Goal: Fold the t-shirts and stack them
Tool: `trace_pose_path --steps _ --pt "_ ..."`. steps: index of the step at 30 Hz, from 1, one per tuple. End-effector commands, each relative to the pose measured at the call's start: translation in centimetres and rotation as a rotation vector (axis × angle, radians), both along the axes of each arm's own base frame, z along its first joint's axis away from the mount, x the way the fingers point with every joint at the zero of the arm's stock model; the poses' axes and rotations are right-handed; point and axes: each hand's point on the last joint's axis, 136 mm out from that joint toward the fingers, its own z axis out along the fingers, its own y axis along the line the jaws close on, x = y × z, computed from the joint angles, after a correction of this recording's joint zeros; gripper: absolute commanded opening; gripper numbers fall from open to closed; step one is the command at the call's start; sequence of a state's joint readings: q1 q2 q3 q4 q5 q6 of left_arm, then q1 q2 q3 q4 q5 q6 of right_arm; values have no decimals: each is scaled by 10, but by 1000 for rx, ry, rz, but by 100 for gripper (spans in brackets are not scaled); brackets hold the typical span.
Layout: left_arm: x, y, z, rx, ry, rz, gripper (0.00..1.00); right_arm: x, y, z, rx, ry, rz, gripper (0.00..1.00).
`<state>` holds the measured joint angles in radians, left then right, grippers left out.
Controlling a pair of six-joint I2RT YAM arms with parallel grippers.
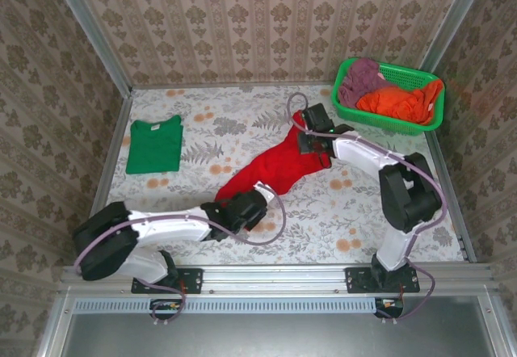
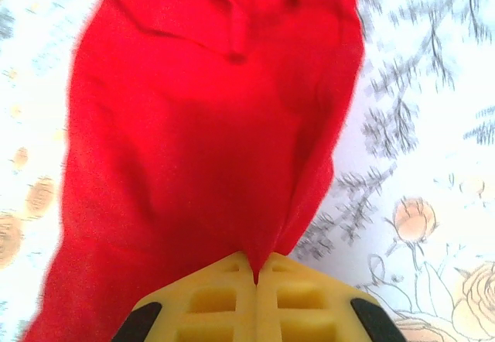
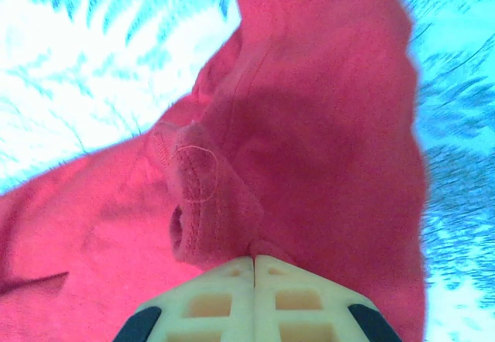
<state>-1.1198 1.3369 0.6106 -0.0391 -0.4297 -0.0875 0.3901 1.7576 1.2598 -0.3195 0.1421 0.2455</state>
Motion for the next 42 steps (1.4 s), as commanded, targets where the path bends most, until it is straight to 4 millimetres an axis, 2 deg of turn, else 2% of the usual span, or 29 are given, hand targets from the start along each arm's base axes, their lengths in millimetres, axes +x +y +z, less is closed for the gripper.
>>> trace_pose_path --steps 1,5,7,10,11,12,14,18,19,23,25,28,34,37,40,42 --pt "13 6 41 -97 -17 15 0 16 -14 94 93 -195 -33 0" --pt "36 34 94 -240 -63 83 0 16 -45 174 170 -353 -75 0" --pt "49 53 125 -338 -78 128 0 10 -61 216 207 -437 -91 0" --pt "64 81 161 -467 -82 201 0 1 -80 271 247 -551 -106 0" --pt "67 86 170 -501 -78 213 0 -8 -85 293 259 -597 -104 0" --pt "70 92 178 -536 -73 228 0 -13 -89 311 265 -635 -103 0" --pt "75 98 190 -588 -55 246 0 -20 -94 334 275 -679 -96 0" --pt "74 88 188 -673 21 218 0 -21 -85 367 311 -720 -34 0" --pt "72 82 184 -706 51 204 0 -10 -79 364 328 -698 -16 0" --pt "66 61 160 -847 157 180 0 10 -49 373 411 -677 69 0" --pt "63 49 140 -868 207 186 0 16 -22 376 426 -670 138 0" --pt "56 22 122 -866 251 169 0 25 22 377 447 -649 250 0" --pt "34 -51 126 -886 263 62 0 30 110 365 528 -531 474 0" --pt "27 -74 130 -890 259 36 0 22 143 366 607 -490 592 0" --pt "20 -87 134 -910 253 32 0 14 158 375 716 -460 666 0" --pt "17 -92 134 -925 246 42 2 18 156 374 716 -462 656 0"
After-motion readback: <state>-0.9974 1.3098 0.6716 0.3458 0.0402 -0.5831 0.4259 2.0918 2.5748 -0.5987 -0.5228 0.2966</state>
